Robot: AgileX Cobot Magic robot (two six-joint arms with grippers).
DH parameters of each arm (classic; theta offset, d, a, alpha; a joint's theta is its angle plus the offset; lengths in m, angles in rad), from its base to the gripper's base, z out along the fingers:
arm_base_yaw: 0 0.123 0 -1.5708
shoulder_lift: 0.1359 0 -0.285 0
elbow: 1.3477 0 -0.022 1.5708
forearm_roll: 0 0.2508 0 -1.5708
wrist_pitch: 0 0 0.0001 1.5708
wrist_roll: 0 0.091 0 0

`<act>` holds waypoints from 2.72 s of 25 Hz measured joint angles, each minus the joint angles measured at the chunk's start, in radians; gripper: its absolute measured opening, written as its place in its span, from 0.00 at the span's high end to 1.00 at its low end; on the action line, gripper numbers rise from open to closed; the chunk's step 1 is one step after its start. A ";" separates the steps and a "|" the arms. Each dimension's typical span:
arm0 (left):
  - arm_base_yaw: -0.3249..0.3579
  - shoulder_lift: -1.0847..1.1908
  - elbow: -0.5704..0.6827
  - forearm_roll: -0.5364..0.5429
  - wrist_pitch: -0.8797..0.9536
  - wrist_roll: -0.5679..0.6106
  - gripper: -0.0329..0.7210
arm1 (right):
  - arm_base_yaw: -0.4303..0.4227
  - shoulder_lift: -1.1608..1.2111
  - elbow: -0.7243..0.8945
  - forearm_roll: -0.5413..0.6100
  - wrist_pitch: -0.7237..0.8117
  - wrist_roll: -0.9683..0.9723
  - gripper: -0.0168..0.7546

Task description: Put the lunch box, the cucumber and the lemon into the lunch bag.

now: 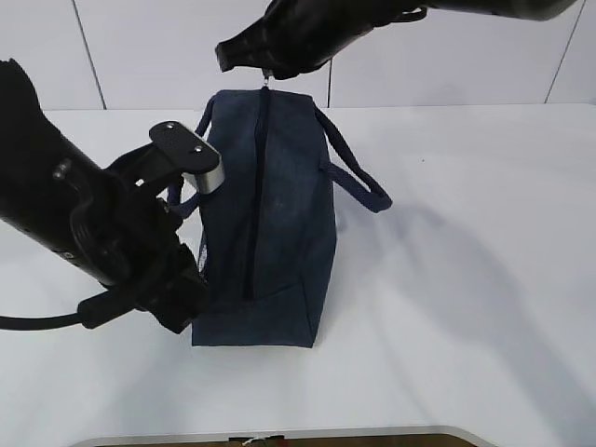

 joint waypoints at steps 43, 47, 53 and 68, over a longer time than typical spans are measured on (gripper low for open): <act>0.000 -0.073 0.000 0.060 0.119 -0.189 0.66 | -0.074 0.155 -0.144 0.120 0.183 0.006 0.97; 0.000 -0.113 -0.040 0.069 0.230 -0.273 0.55 | -0.074 0.155 -0.144 0.125 0.185 0.006 0.97; 0.035 -0.127 -0.219 0.071 0.450 -0.391 0.53 | -0.074 0.155 -0.144 0.127 0.187 0.006 0.97; 0.259 0.071 -0.592 -0.121 0.519 -0.387 0.53 | -0.074 0.155 -0.144 0.145 0.185 0.006 0.97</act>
